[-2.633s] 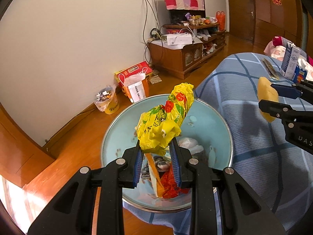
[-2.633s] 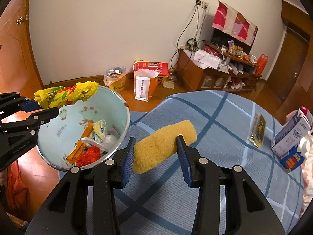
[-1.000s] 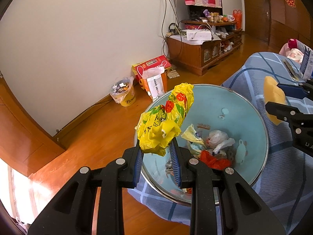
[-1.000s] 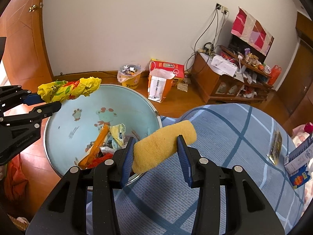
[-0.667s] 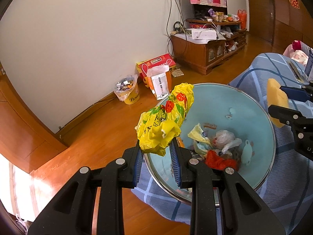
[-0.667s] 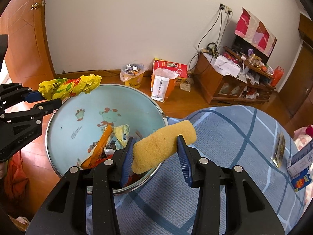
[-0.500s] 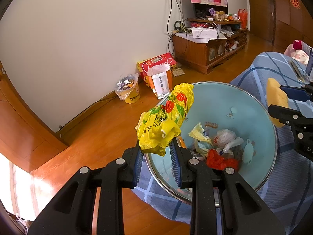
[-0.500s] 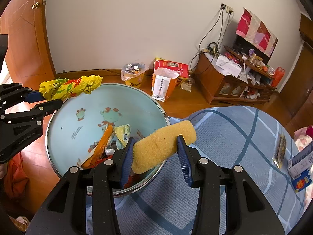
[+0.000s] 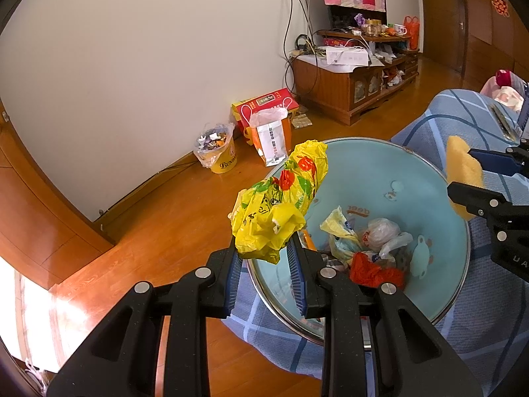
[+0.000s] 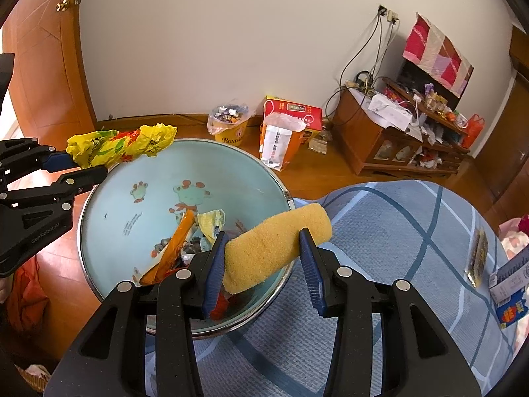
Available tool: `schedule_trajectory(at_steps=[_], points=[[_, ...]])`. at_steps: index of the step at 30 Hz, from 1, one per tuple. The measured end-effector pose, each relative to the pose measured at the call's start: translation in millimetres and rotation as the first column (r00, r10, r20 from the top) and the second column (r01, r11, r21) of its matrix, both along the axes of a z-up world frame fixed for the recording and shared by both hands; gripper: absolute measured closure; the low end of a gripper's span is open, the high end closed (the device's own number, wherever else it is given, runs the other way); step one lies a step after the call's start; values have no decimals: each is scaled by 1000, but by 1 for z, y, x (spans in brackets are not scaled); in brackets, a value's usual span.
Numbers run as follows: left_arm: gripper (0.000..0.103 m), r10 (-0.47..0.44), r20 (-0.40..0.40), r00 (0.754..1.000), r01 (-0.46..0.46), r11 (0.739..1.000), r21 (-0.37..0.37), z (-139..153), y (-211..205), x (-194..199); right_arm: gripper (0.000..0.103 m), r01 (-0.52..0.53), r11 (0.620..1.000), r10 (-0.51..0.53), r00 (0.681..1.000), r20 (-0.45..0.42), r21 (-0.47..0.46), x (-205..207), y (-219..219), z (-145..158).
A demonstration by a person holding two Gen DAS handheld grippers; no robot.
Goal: Collect trash
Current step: 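Carry the yellow wrapper and yellow sponge over the bucket with both tools, then open both tools to drop the yellow wrapper and sponge into the bucket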
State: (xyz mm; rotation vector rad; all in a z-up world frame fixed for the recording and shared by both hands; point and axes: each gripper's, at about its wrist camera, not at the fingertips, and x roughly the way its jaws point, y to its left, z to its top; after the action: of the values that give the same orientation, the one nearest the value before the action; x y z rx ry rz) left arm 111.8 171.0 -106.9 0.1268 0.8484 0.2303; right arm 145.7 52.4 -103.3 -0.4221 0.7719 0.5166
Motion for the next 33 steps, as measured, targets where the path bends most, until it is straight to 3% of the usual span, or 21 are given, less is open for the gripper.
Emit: schedule_trajectory(at_steps=[33], points=[[76, -11, 12, 1000, 11, 1000, -12, 5, -5, -2, 59, -27, 1000, 27, 1000, 10, 7, 0, 8, 10]])
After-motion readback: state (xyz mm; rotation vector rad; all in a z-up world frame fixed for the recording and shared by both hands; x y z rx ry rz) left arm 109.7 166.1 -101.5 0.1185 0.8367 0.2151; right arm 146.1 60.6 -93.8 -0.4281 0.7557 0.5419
